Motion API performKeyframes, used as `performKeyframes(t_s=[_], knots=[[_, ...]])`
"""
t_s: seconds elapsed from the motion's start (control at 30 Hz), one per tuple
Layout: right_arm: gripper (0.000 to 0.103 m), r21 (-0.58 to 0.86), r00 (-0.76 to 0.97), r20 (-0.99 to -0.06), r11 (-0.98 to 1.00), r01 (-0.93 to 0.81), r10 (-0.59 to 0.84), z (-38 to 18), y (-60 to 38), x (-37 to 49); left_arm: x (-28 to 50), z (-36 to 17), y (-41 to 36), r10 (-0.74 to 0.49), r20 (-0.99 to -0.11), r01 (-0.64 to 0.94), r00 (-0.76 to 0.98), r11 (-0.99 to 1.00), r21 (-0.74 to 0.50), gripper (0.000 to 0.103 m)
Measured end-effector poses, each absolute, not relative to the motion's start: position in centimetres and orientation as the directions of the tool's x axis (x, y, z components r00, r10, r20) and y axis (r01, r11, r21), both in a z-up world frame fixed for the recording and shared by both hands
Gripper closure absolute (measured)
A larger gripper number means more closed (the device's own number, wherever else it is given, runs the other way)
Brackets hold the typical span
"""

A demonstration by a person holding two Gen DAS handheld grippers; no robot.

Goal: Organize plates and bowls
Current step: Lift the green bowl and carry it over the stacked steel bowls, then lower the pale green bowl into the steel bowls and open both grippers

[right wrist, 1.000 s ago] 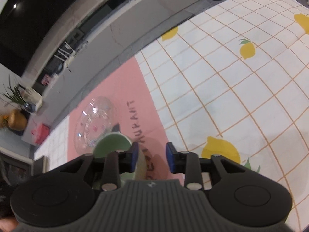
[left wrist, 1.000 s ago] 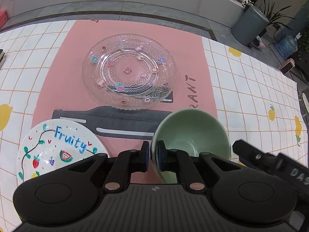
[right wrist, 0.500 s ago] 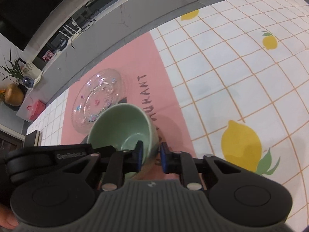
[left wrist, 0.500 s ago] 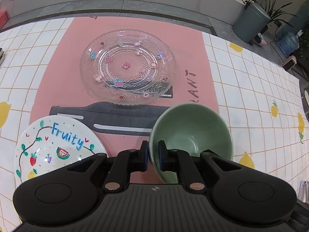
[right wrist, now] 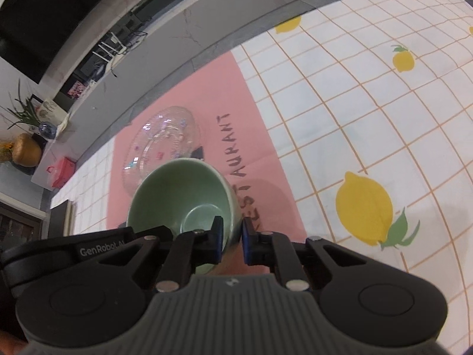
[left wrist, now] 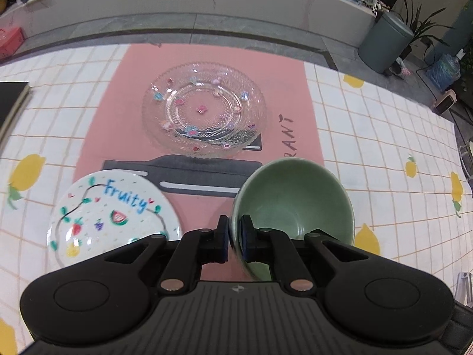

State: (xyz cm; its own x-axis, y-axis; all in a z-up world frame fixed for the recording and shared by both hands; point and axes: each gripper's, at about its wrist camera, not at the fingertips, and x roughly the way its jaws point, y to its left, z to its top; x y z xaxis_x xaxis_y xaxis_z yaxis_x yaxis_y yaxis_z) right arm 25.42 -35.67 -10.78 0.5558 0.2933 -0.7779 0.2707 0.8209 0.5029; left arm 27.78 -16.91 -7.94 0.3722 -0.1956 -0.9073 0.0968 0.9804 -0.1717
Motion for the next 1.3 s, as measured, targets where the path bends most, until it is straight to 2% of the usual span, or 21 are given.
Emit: performKeyframes(t_s=[0.5,0.83,1.03,1.3], knots=[[0.092,0.554,0.601,-0.702,0.823,0.123,0.382,-4.2,-31.0,17.0,18.4,-0.8,-10.9,-0.173,-0.858,-0.013,0.483,0.979,-0.205,0.095],[0.092,0.545,0.574,-0.675,0.838,-0.035,0.463,-1.3,-25.2,12.0,11.6,1.6,-4.2,-0.130,-0.837,-0.148,0.532,0.959,-0.243,0.095],[0.093,0.537,0.531,-0.674,0.834,-0.126,0.514,-1.0,-21.9,9.9,8.1,1.8,-0.3,-0.116,-0.836,-0.213,0.536,0.940,-0.267,0.094],[0.093,0.523,0.443,-0.718,0.836,-0.165,0.537,-2.8,-19.0,9.8,6.2,-0.4,3.1,-0.137,-0.862,-0.268,0.489,0.916,-0.298,0.092]])
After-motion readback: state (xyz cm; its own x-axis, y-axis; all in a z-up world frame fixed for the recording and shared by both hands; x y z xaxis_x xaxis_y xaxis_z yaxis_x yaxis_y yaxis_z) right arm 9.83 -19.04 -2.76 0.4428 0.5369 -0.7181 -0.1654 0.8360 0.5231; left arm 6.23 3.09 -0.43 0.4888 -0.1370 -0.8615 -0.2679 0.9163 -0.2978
